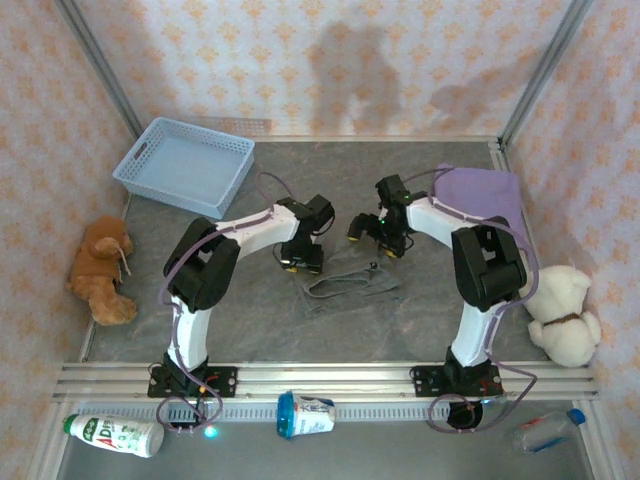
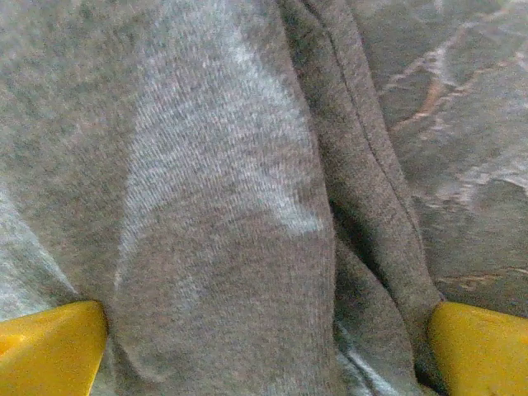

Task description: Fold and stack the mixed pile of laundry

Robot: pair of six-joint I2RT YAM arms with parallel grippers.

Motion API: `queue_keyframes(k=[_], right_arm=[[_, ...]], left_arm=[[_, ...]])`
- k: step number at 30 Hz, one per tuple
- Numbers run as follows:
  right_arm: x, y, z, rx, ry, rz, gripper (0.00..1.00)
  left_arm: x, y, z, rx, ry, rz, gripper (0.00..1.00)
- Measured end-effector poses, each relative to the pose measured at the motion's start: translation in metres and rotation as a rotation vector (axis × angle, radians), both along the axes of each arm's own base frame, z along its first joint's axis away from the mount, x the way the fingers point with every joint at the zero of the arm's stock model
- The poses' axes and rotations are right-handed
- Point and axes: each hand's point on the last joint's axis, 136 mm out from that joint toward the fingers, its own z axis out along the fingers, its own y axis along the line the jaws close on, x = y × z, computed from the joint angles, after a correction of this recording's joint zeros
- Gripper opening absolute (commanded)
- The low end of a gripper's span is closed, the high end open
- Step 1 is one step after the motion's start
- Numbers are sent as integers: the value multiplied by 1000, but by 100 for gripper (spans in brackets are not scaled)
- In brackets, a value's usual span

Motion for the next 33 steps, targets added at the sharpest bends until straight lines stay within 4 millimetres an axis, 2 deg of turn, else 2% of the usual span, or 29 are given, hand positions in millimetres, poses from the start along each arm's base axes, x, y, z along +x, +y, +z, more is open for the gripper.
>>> queue_keyframes(k=[2,4,8,14,17,19,21,22,26,29,31,33], right_arm=[[0,6,-1,-11,-7,15,94],[-1,11,-3,-22,-13,27,83],[-2,17,-7,-24,-9,26,45],[0,14,-8,-43,-8,11,2],[5,10,0,-85,-25,12,0],[10,6,7,-120,-37,9,0],[18,-1,18,-159,-58,4,0],[22,-6,23,-180,-67,-1,0],[38,-33,44,-256,-92,-36,0],[46,-45,61,-284,-103,-48,0],[53,-61,74,-327,-123,-71,0],[64,-85,91,-381,-150,-116,0]], left_arm=[[0,-1,-1,-1,-1,12,49],[0,-2,-2,-1,-2,20,49],[0,-2,-2,-2,-2,41,49],[2,-2,0,0,-7,65,50],[7,-3,3,3,-21,81,53],[14,-4,8,6,-42,100,59],[23,-2,16,12,-69,128,71],[29,1,19,12,-82,145,73],[50,18,33,0,-130,224,74],[64,20,50,-36,-182,247,74],[62,30,56,-9,-189,257,74],[59,39,57,22,-184,266,74]])
